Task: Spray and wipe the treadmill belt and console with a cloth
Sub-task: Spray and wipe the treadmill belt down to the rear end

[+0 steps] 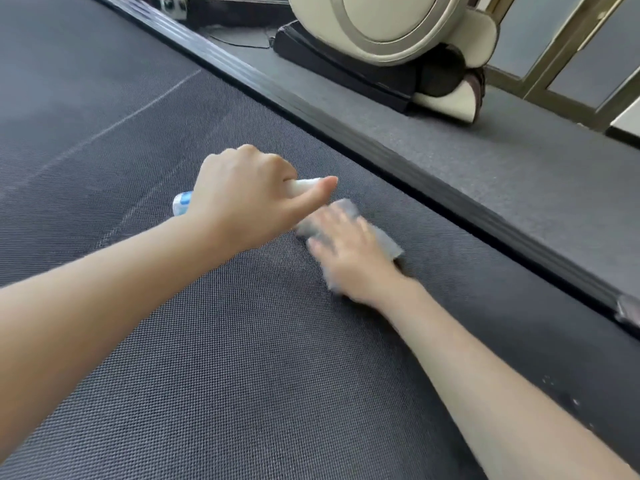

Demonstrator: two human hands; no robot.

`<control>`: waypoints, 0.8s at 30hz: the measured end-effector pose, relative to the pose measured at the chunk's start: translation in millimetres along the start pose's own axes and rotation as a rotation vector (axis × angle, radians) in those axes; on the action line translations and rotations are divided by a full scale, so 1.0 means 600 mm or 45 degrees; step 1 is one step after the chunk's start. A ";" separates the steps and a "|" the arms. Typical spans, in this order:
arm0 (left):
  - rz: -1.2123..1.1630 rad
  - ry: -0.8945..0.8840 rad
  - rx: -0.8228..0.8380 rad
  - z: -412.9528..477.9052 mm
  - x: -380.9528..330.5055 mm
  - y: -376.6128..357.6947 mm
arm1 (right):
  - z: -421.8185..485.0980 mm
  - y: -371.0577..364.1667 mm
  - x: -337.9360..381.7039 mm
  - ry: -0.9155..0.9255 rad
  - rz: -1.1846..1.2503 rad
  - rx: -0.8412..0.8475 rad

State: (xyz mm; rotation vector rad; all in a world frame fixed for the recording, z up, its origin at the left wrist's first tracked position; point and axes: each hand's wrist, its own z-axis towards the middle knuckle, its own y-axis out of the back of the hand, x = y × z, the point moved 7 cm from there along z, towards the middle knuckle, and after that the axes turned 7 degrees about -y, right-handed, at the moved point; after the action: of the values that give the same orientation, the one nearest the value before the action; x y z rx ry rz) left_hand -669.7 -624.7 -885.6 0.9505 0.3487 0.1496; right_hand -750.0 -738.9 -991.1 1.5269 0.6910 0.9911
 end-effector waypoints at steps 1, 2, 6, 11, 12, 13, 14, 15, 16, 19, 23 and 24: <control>-0.002 -0.008 0.001 0.001 -0.004 0.002 | -0.047 -0.001 0.043 0.141 0.035 0.005; -0.002 -0.019 0.003 0.002 -0.008 0.003 | -0.095 -0.007 0.084 0.272 0.041 0.034; -0.010 -0.067 0.001 0.000 -0.019 0.007 | -0.138 -0.017 0.108 0.457 -0.007 0.194; -0.013 -0.078 -0.005 -0.022 -0.008 0.031 | -0.004 0.021 -0.048 -0.214 0.027 0.013; -0.003 -0.073 -0.004 -0.026 -0.002 0.038 | 0.010 0.024 -0.080 -0.379 -0.010 -0.010; 0.001 -0.071 -0.008 -0.030 0.003 0.045 | 0.021 0.024 -0.098 -0.482 -0.047 -0.013; -0.007 -0.077 -0.014 -0.035 0.007 0.052 | 0.027 0.019 -0.102 -0.528 -0.077 -0.001; -0.015 -0.086 -0.020 -0.039 0.009 0.057 | 0.026 0.013 -0.092 -0.530 -0.091 0.018; -0.019 -0.096 -0.024 -0.042 0.009 0.060 | 0.023 0.004 -0.072 -0.495 -0.092 0.032; -0.048 -0.103 -0.017 -0.044 0.000 0.059 | -0.020 -0.012 0.025 -0.215 -0.033 -0.025; -0.142 -0.132 -0.002 -0.041 -0.041 0.049 | -0.127 -0.023 0.117 0.032 0.076 -0.007; -0.169 -0.142 0.005 -0.041 -0.053 0.047 | -0.154 -0.027 0.131 0.065 0.089 0.003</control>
State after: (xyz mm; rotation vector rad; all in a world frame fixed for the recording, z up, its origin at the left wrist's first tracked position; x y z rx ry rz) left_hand -707.4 -598.3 -868.1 0.9327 0.3081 -0.0250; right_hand -792.3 -624.3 -988.8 1.5414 0.6784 1.0855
